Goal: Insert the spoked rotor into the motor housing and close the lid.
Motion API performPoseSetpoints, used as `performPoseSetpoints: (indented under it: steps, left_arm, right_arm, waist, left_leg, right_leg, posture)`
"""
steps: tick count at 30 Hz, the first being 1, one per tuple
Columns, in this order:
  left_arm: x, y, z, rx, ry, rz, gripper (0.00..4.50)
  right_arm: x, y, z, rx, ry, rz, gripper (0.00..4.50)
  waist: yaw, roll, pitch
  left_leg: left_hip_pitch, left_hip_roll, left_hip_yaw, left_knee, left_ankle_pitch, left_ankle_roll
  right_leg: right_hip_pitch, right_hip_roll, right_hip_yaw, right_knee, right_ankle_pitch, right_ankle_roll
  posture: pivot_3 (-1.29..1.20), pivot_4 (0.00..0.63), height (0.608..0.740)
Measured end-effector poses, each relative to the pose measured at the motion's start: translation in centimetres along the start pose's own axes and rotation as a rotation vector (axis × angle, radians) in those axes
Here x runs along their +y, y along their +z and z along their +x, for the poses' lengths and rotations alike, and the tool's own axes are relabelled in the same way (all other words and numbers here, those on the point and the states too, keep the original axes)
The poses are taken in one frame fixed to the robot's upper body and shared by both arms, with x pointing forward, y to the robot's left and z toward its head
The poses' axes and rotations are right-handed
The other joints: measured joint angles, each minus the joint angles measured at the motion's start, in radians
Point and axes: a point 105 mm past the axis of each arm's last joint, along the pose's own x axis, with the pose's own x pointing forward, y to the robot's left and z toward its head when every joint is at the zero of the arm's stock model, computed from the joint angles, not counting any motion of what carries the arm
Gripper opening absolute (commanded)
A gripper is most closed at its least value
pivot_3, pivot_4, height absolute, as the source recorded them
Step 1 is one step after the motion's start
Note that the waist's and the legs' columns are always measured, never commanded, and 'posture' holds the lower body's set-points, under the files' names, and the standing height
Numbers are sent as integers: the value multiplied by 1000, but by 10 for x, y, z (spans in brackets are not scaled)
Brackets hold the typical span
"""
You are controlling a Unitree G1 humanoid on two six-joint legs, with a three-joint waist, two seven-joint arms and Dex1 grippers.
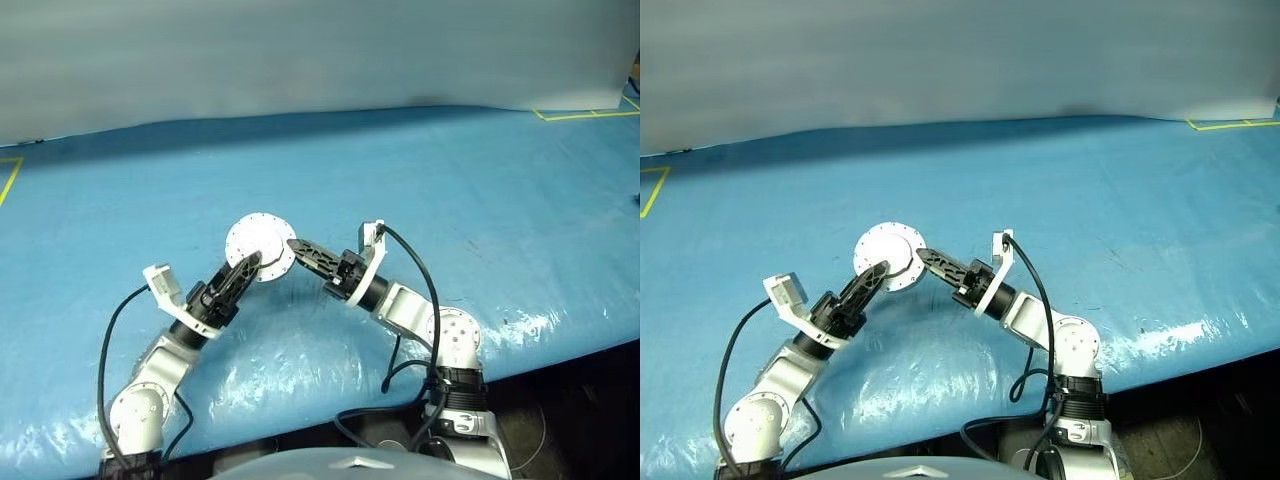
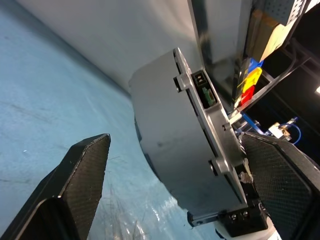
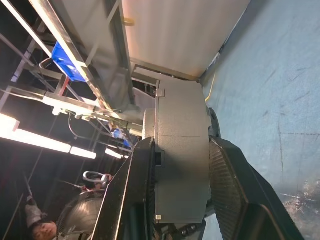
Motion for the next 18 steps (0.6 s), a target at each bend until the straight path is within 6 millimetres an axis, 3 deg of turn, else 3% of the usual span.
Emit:
performPoseSetpoints:
  steps: [5, 8, 12, 18]
  left_arm:
    - [-3, -10, 18, -20, -48, -94, 4452]
    - [4, -21, 20, -22, -10, -175, 3847]
    - [3, -21, 22, -58, -7, -231, 2721]
    - [4, -20, 21, -54, 8, -246, 2709]
  right_arm:
    - [2, -2, 0, 18, 1, -11, 1209]
    - [0, 0, -1, 13, -17, -15, 1209]
    - [-2, 2, -2, 1, -35, -19, 1209]
    - [-3, 1, -2, 2, -40, -20, 1209]
  waist:
    - [-2, 0, 0]
    - [-2, -1, 0]
    - [-1, -1, 0]
    - [-1, -1, 0]
  left_leg:
    - [0, 0, 0, 0, 0, 0]
    - [0, 0, 0, 0, 0, 0]
    - [0, 0, 0, 0, 0, 0]
    - [0, 0, 0, 0, 0, 0]
  right_leg:
    - [0, 0, 1, 0, 0, 1]
    - [0, 0, 1, 0, 0, 1]
    - [0, 0, 1, 0, 1, 1]
    - [0, 0, 1, 0, 1, 1]
  posture:
    - [0, 150, 740]
    - [0, 150, 740]
    - [0, 150, 740]
    - [0, 150, 740]
